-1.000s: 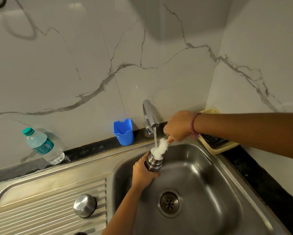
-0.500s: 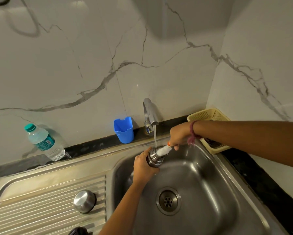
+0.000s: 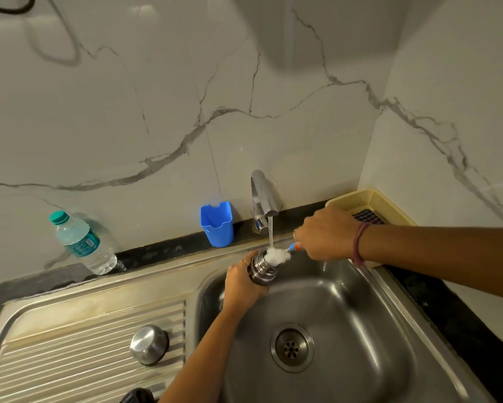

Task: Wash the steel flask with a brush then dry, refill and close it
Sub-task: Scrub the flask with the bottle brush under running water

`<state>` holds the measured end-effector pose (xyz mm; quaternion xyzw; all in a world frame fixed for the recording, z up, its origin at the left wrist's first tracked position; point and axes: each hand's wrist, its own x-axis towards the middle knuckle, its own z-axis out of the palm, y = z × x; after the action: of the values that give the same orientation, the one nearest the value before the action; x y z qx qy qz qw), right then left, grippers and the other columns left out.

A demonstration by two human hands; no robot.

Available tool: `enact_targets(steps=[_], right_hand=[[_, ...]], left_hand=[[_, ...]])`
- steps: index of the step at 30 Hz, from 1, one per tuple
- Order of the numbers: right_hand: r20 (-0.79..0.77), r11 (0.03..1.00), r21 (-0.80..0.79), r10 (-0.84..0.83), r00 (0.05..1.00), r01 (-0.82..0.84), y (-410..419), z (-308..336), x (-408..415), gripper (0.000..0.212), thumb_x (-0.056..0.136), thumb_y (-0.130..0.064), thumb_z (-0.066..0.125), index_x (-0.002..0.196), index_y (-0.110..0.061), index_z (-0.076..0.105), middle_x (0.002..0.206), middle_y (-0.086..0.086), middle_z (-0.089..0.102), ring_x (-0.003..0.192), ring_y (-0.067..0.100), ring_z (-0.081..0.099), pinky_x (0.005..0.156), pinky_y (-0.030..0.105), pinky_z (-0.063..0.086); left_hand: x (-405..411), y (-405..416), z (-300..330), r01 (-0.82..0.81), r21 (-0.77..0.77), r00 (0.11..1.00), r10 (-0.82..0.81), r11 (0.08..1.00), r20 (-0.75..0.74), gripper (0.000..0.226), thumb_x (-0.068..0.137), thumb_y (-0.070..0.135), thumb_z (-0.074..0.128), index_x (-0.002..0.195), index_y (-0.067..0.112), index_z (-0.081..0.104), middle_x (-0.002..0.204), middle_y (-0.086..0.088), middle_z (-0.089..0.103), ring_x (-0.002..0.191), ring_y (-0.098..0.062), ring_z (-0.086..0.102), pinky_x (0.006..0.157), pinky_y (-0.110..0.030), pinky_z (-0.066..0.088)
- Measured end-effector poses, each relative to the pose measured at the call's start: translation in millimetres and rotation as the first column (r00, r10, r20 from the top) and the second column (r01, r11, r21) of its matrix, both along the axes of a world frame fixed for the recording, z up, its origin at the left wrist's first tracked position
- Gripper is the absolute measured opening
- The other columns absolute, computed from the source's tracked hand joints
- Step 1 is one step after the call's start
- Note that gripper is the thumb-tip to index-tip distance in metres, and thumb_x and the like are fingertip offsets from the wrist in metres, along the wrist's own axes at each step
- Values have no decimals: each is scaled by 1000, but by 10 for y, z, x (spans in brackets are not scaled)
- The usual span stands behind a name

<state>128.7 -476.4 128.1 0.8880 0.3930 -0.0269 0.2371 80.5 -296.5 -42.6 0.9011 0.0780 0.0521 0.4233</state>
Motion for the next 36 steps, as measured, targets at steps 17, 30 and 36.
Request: enact_targets(steps=[17,30,36], right_hand=[[42,921,-187,354,934,-341,270,-452,188,24,98,-25,46,92,-12,65,80,2,63,61,17,47,50,28,30],[-344,966,9,-240,908,259,382,-505,314,28,95,-38,47,89,-14,62,79,-1,65,63,14,52,57,28,38],[-52,999,-47,-15,999,12,390,-374,210,29,99,-35,43,91,-13,58,63,0,41,53,12,36,48,26,25]], left_hand=[[37,-6,-126,13,-43,1000,-12,999,12,80,59,14,90,131,26,56,109,15,65,95,2,60,90,-14,48],[90,-120,-153,-7,-57,1000,8,998,16,79,59,12,89,131,24,57,112,10,69,104,-6,63,98,-33,52],[123,-80,-88,3,-69,1000,-3,998,-1,72,63,8,87,125,27,57,100,16,64,89,1,60,86,-14,51]])
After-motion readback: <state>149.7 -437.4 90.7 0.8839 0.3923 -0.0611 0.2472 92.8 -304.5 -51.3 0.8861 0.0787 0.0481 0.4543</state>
